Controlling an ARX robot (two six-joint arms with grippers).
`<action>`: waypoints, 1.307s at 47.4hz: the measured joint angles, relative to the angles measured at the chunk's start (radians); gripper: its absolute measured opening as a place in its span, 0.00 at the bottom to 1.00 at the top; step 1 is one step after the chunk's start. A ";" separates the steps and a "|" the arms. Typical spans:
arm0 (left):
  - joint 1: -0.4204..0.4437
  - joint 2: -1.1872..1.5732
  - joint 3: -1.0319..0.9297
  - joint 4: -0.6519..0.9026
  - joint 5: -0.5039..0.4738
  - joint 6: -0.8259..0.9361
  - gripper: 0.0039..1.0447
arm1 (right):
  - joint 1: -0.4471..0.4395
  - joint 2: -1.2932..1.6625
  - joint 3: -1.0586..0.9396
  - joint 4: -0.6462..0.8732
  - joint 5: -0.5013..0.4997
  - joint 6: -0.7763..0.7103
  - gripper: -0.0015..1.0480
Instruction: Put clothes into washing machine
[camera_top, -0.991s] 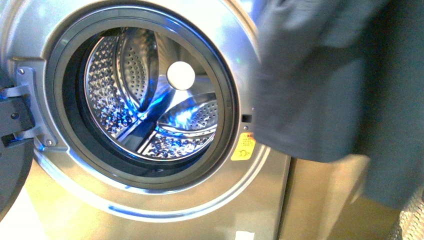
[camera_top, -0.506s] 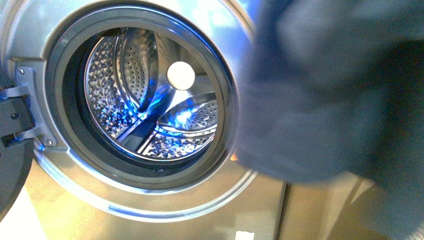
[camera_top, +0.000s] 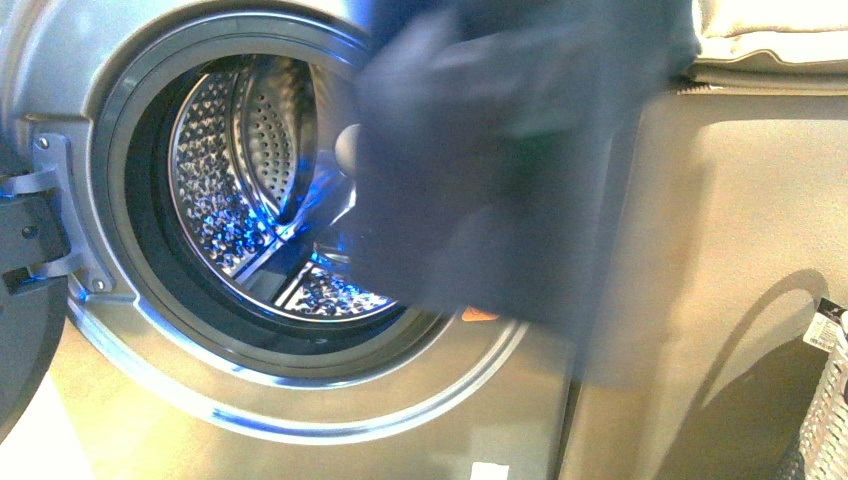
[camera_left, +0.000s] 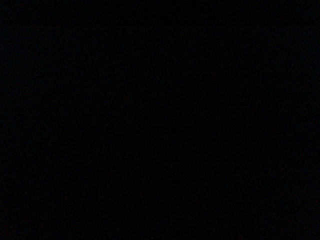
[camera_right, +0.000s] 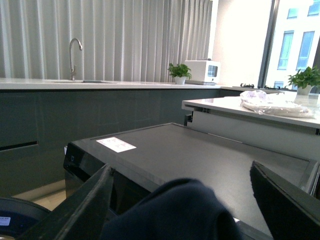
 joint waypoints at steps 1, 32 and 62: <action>0.006 -0.011 -0.021 0.006 0.003 -0.002 0.08 | 0.000 -0.001 0.002 0.000 0.000 0.000 0.83; 0.251 -0.323 -0.592 0.204 0.317 -0.020 0.08 | 0.000 -0.008 0.008 0.000 0.000 0.000 0.93; 0.467 -0.200 -0.852 0.404 0.487 -0.040 0.08 | 0.087 -0.223 -0.319 0.190 0.526 0.018 0.93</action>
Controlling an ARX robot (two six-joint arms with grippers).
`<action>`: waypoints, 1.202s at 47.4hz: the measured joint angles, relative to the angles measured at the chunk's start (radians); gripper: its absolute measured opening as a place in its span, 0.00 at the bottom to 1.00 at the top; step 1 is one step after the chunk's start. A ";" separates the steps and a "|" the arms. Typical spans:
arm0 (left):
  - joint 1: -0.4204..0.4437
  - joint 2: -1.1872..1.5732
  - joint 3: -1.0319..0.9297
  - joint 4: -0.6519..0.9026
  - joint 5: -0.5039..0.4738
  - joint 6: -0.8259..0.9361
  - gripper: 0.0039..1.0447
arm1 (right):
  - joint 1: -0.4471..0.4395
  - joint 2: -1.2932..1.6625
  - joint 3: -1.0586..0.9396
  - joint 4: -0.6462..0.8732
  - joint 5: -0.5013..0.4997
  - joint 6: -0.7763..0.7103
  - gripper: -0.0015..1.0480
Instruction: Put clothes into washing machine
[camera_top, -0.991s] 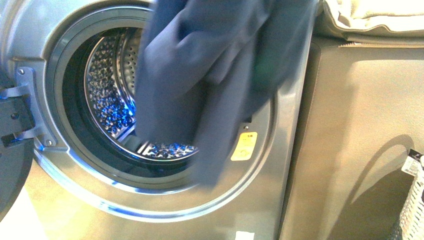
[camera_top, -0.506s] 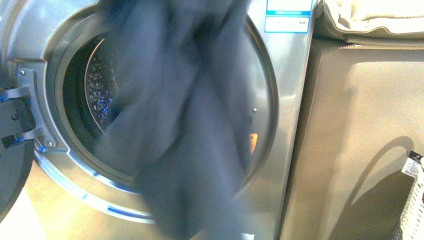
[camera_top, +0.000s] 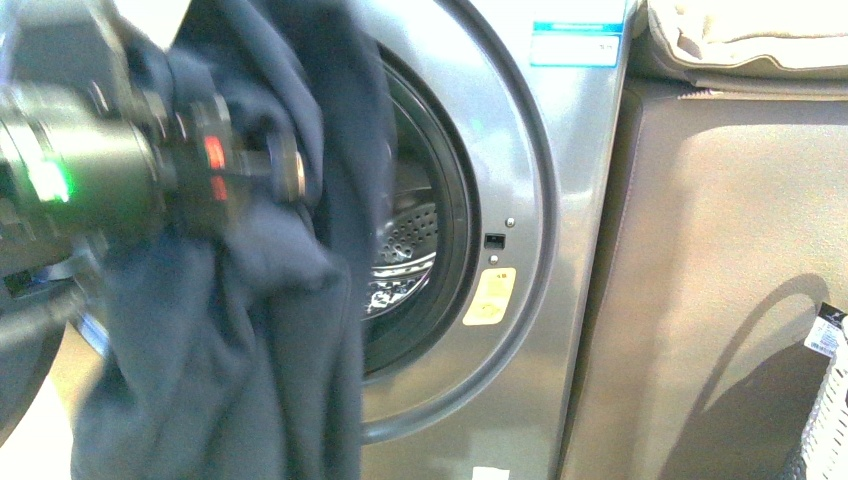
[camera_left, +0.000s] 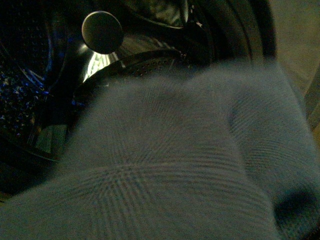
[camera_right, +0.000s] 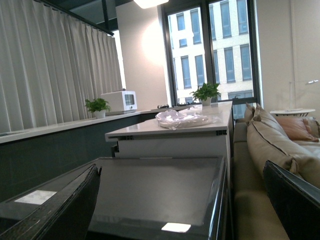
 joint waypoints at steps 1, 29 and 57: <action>0.002 0.007 0.000 0.004 0.000 0.000 0.08 | -0.002 -0.030 -0.045 0.008 0.003 0.003 0.93; -0.016 0.264 0.133 0.123 -0.053 0.032 0.08 | -0.050 -0.439 -0.842 0.091 0.083 0.167 0.93; -0.039 0.540 0.524 0.022 -0.148 0.076 0.08 | 0.049 -0.504 -0.980 0.077 0.099 0.209 0.93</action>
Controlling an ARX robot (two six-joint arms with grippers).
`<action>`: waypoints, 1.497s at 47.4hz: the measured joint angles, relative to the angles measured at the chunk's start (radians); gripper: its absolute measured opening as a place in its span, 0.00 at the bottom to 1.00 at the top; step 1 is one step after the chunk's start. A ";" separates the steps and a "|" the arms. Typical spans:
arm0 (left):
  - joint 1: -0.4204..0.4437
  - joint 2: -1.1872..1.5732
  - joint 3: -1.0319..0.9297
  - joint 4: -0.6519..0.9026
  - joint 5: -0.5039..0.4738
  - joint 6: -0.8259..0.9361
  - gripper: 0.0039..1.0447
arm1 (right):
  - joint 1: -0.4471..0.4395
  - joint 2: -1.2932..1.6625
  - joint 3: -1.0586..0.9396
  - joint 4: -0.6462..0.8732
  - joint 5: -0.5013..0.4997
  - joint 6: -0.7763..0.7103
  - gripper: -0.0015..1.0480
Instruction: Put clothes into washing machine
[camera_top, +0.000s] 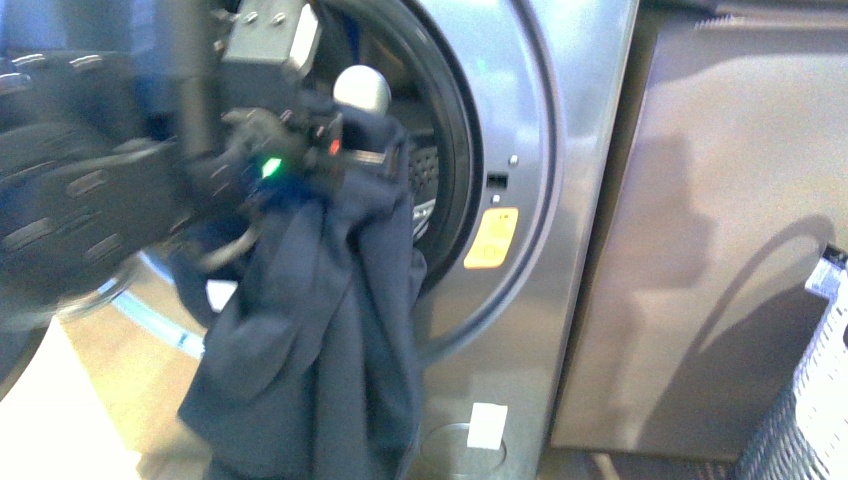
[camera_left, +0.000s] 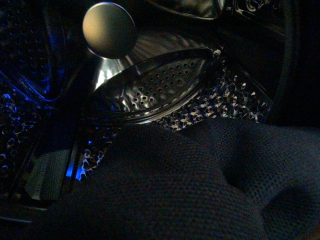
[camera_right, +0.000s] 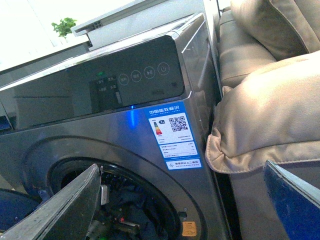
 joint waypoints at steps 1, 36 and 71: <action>0.001 0.009 0.014 -0.006 -0.003 0.000 0.08 | 0.000 0.000 -0.002 0.002 0.000 0.000 0.93; 0.067 0.345 0.417 -0.109 -0.056 -0.030 0.08 | -0.174 -0.324 -0.622 0.240 0.011 -0.277 0.19; 0.076 0.698 1.127 -0.393 -0.129 0.024 0.07 | -0.351 -0.609 -1.020 0.340 -0.154 -0.283 0.02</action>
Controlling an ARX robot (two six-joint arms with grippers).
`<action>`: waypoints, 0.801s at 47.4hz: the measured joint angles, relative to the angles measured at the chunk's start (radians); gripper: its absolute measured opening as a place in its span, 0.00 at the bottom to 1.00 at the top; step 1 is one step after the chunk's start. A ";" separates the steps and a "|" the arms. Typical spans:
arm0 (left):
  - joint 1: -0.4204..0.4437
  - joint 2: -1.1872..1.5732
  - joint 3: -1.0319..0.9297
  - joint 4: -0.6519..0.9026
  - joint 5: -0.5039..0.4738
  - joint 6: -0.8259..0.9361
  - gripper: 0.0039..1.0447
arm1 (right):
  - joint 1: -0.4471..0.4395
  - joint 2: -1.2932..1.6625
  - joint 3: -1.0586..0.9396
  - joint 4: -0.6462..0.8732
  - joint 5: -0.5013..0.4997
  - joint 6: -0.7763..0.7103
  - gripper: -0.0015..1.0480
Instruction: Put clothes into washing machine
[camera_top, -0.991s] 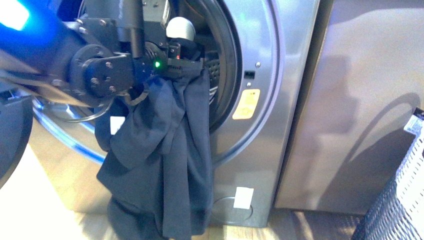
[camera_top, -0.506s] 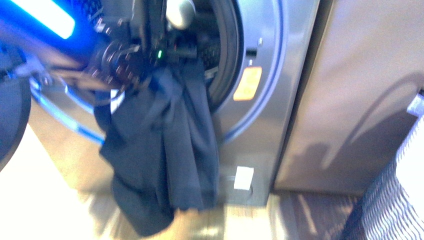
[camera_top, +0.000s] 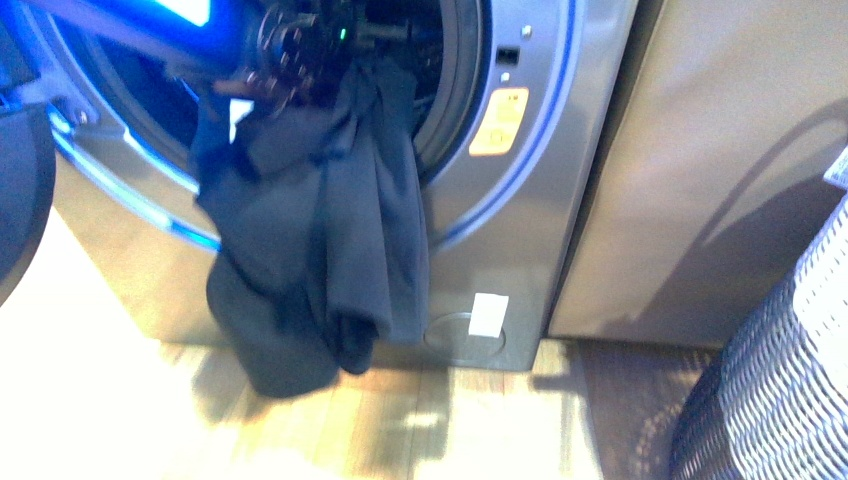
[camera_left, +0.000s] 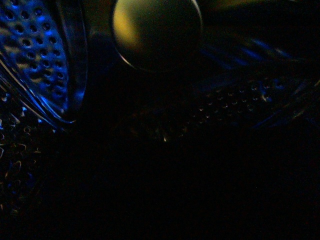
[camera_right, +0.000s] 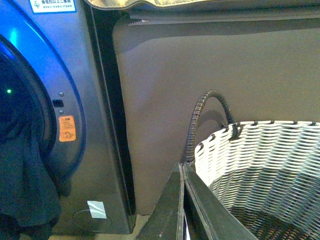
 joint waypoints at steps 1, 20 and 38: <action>0.001 0.011 0.026 -0.016 -0.003 0.001 0.07 | 0.000 -0.006 -0.005 0.000 0.000 0.000 0.02; 0.032 0.199 0.474 -0.283 -0.028 0.011 0.07 | -0.001 -0.099 -0.064 -0.027 0.000 0.000 0.02; 0.058 0.209 0.558 -0.366 -0.102 0.028 0.07 | -0.001 -0.312 -0.116 -0.185 0.000 0.000 0.02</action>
